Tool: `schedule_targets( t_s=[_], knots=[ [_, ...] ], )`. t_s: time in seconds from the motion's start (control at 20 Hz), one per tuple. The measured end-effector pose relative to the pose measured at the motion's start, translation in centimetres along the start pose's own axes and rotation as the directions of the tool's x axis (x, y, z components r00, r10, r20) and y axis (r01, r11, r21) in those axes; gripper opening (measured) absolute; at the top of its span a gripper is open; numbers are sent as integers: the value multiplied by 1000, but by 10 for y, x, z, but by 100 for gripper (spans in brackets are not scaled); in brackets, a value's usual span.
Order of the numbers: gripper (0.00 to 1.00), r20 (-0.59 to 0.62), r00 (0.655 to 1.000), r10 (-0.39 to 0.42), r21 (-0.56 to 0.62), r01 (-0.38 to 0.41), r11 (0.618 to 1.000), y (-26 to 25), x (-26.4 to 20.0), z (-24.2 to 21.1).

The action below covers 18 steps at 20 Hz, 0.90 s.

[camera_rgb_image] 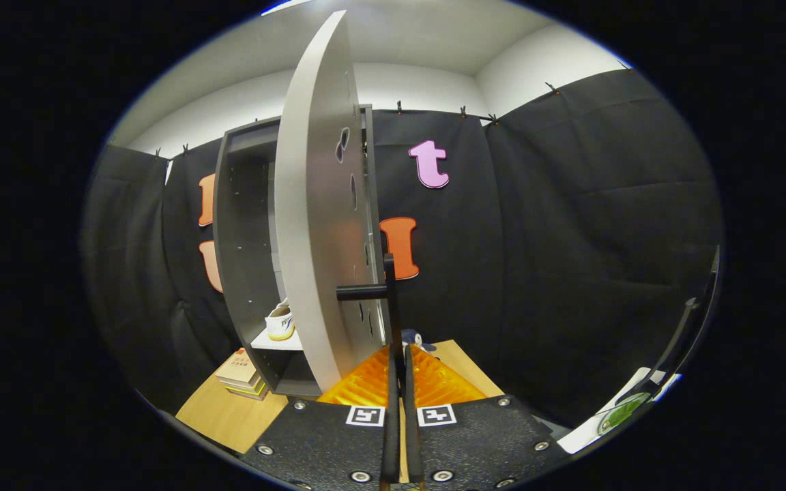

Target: Open the shoe cabinet door, grab the shoes and put them into the shoe cabinet, then close the shoe cabinet door.

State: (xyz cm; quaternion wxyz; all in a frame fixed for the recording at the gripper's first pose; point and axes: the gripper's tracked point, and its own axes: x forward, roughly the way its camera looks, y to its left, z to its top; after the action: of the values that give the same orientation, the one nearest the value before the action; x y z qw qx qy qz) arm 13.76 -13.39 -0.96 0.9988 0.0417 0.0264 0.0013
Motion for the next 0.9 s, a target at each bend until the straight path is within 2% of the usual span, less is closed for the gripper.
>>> schedule_targets(
  t_s=[0.25, 0.5, 0.9],
  knots=[
    [4, 0, 998, 67, -8, -67, 998, -15, 4, 1],
    [4, 15, 996, 92, -3, -92, 996, -18, 5, 1],
    [4, -16, 1000, 4, -33, -5, 999, -22, -11, -5]
  ],
)
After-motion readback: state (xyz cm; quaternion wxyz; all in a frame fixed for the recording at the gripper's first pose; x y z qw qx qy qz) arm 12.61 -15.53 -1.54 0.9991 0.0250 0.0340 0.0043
